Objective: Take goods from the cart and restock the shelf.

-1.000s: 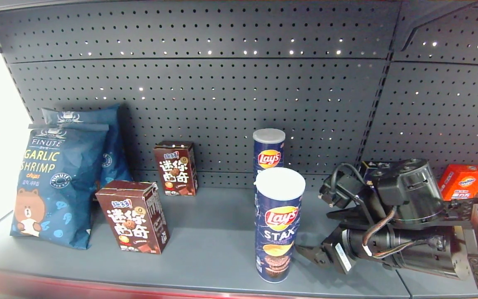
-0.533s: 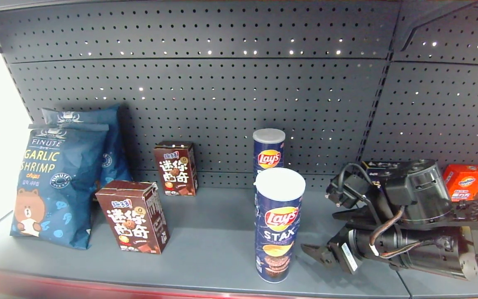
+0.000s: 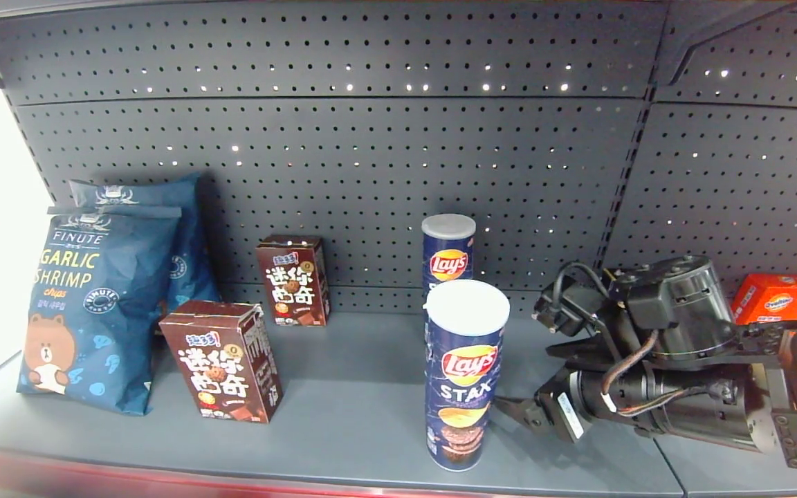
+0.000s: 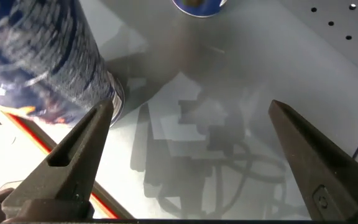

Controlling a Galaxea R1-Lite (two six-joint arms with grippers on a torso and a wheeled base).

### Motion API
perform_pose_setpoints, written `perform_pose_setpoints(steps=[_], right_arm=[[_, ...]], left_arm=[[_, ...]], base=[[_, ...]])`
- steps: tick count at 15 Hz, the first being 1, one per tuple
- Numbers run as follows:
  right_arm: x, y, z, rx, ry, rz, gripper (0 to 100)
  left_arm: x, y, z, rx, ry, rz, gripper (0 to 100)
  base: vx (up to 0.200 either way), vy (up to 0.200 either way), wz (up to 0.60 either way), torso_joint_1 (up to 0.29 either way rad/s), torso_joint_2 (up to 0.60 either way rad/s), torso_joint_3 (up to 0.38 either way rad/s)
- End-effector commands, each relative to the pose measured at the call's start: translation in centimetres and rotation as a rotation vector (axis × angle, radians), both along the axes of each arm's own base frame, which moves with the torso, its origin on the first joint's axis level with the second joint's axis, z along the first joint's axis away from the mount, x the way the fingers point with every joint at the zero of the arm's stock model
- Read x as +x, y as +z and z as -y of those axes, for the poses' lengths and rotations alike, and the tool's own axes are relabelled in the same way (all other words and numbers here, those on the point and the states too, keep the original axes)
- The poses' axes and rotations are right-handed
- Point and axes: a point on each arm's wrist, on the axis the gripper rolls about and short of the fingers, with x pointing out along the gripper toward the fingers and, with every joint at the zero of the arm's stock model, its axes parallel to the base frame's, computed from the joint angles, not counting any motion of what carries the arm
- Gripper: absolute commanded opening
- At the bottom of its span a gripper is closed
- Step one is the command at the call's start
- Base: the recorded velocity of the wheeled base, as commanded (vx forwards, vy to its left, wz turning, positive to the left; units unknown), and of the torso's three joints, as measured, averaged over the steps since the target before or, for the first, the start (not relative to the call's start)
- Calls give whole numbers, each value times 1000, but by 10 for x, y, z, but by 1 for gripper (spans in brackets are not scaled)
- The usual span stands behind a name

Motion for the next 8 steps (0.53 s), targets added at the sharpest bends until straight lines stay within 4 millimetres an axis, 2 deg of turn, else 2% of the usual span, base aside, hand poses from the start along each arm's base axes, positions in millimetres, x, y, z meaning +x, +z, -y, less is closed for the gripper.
perform_pose_setpoints(steps=[1,8], right_arm=[[2,-3,-2,-5,2,-6,100],[3,-3,-4,-4,5,-5,100]], left_arm=[[0,0,0,0,-1,-1,100],[0,0,0,-2,-1,-1,100]], base=[[0,0,0,0,0,0],[0,0,0,0,0,0]])
